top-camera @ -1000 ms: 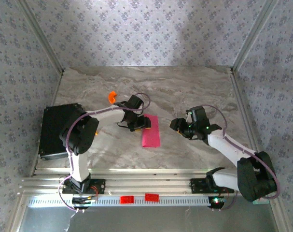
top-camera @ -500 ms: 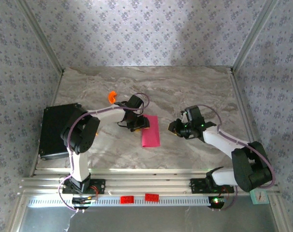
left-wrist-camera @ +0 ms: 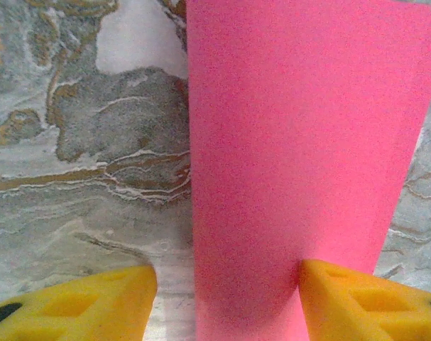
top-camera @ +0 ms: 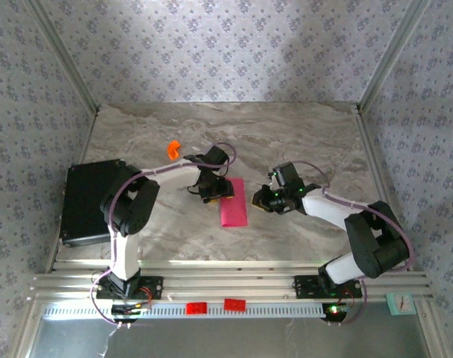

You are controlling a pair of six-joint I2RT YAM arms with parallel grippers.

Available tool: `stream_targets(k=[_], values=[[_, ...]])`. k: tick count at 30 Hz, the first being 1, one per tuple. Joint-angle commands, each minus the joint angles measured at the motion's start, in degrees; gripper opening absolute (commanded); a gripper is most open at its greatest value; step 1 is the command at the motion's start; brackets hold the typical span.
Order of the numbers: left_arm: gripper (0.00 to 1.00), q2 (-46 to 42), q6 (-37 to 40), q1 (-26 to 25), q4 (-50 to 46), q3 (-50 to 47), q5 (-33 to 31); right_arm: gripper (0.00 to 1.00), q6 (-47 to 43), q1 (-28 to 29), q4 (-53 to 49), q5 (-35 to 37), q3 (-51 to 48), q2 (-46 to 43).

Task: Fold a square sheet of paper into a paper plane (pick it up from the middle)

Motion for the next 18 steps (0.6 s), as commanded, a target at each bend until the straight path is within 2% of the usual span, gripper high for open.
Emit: stream_targets(k=[1, 5, 14, 18], values=[[0.60, 5.25, -1.50, -0.94, -2.47, -0.65, -4.71, 0.11, 0.21, 1.27, 1.09, -0.14, 2.40, 2.52], [0.60, 5.57, -2.96, -0.96, -1.38, -0.85, -4.15, 0.09, 0.75, 2.66, 1.65, -0.12, 4.18, 5.84], [0.60, 5.53, 0.92, -1.23, -0.83, -0.63, -2.99, 0.05, 0.93, 4.72, 2.32, -0.49, 8.82, 13.38], [0.60, 5.29, 2.26, -1.25, -0.97, -0.30, -2.55, 0.05, -0.20, 4.60, -0.48, -0.67, 10.50, 16.32]])
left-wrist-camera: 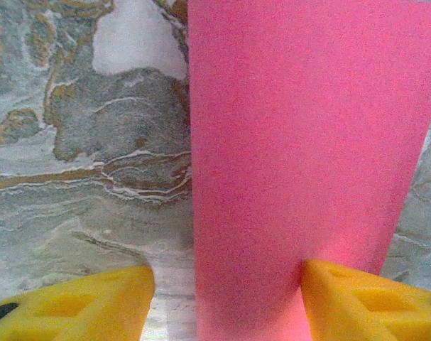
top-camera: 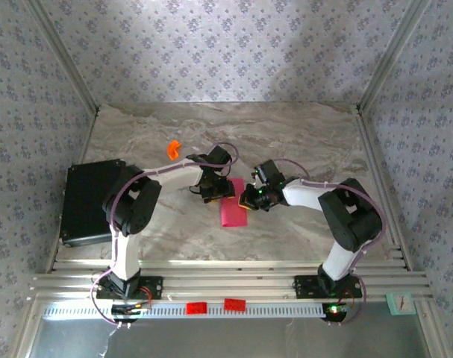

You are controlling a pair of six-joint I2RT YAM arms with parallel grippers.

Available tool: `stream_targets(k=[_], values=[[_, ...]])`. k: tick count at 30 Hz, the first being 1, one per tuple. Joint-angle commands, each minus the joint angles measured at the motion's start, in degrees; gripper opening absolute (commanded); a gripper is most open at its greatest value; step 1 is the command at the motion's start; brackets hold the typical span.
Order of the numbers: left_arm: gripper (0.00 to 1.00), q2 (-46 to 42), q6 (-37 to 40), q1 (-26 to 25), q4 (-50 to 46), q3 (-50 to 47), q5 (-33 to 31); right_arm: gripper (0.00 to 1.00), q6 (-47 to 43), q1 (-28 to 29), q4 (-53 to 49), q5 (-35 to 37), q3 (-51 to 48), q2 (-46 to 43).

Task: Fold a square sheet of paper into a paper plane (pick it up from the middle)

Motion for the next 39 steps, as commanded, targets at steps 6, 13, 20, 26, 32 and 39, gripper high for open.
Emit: stream_targets(k=[6, 13, 20, 26, 32, 39], values=[[0.61, 2.28, 3.66, -0.48, 0.33, -0.99, 0.13, 0.04, -0.57, 0.64, -5.92, 1.10, -0.42, 3.30], [0.64, -4.89, 4.69, 0.32, 3.34, -3.68, 4.45, 0.03, 4.59, 2.41, -6.82, 4.02, -3.85, 1.09], [0.59, -10.07, 7.36, 2.90, 10.69, -10.28, 13.32, 0.04, 11.47, 5.23, -2.19, 4.61, -7.18, 0.27], [0.57, -10.68, 10.14, 4.68, 9.61, -11.38, 15.52, 0.03, 13.57, 5.06, -1.13, 5.52, -8.59, -1.00], [0.57, -10.82, 9.93, 4.72, 10.04, -13.12, 15.67, 0.03, 15.58, 4.88, 1.73, 5.26, -10.44, -1.54], [0.52, -9.60, 9.52, 4.64, 11.83, -13.89, 16.44, 0.04, 16.29, 4.99, 3.40, 4.82, -11.17, -1.40]])
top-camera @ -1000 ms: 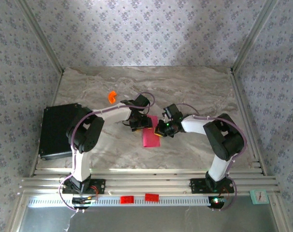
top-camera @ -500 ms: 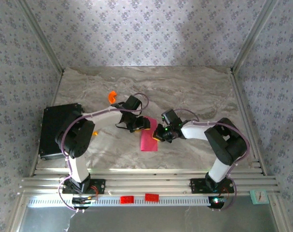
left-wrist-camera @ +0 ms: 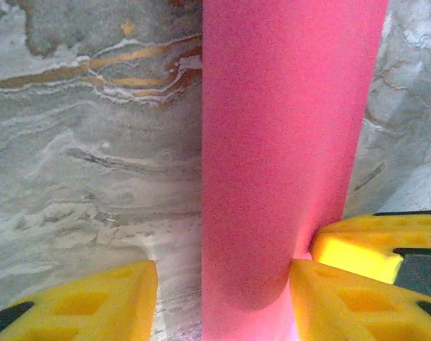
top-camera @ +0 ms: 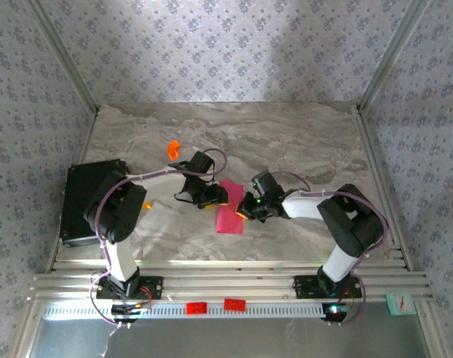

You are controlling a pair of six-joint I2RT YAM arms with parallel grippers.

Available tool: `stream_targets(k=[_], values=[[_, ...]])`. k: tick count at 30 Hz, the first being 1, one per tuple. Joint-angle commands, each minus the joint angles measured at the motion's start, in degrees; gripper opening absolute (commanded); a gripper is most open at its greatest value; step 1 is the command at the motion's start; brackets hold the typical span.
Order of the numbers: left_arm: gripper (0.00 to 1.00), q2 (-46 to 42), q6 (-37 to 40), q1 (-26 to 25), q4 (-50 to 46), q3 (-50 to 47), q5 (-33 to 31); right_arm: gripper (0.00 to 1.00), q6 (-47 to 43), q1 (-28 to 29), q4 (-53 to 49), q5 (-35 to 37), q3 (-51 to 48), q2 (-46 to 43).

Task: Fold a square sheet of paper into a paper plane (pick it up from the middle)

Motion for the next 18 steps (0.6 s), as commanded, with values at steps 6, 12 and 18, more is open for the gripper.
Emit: stream_targets(k=[6, 12, 18], values=[[0.48, 0.19, 0.63, -0.36, 1.90, -0.10, 1.71, 0.06, 1.15, 0.42, -5.26, 2.01, -2.28, 1.12], [0.43, 1.44, 0.53, -0.55, 1.48, -0.52, -0.46, 0.12, -1.54, 0.27, -1.46, 0.58, 0.59, -1.28], [0.42, 2.94, 0.16, -0.56, 0.05, -0.60, -3.02, 0.21, -2.98, -1.20, -3.50, 5.24, 1.79, -8.89]])
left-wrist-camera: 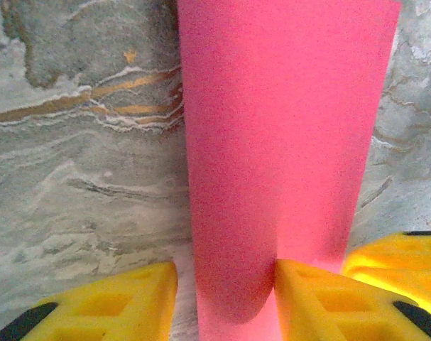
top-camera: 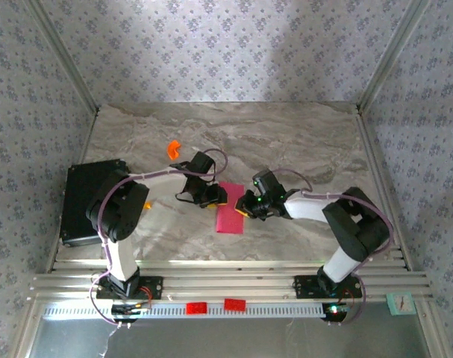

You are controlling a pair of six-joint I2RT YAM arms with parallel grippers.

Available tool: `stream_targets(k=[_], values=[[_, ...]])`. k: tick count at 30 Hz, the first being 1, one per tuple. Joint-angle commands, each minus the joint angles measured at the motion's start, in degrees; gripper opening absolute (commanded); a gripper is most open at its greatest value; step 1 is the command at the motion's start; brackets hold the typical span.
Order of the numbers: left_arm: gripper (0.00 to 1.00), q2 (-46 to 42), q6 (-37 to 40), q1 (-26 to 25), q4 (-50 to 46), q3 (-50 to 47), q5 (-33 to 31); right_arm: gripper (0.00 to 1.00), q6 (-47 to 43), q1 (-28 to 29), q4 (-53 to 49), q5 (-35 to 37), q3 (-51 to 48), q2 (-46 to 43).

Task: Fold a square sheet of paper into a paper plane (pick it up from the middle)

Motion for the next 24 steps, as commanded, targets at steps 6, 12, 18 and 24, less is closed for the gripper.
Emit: stream_targets(k=[6, 12, 18, 24], values=[[0.42, 1.85, 0.02, -0.46, -2.12, -0.51, -2.82, 0.22, -2.82, -4.47, -9.29, 10.48, -4.01, -15.15], [0.42, 2.45, 0.17, -0.41, -3.20, -0.16, -4.15, 0.22, -0.11, -8.84, -9.82, 12.79, -10.35, -23.79], [0.40, 3.62, 0.83, -0.51, -4.42, 0.33, -5.21, 0.23, 0.11, -10.32, -10.87, 13.29, -11.60, -26.62], [0.40, 4.64, 1.13, -0.73, -5.19, 0.59, -6.70, 0.23, 0.18, -10.50, -10.70, 13.02, -11.43, -26.14]])
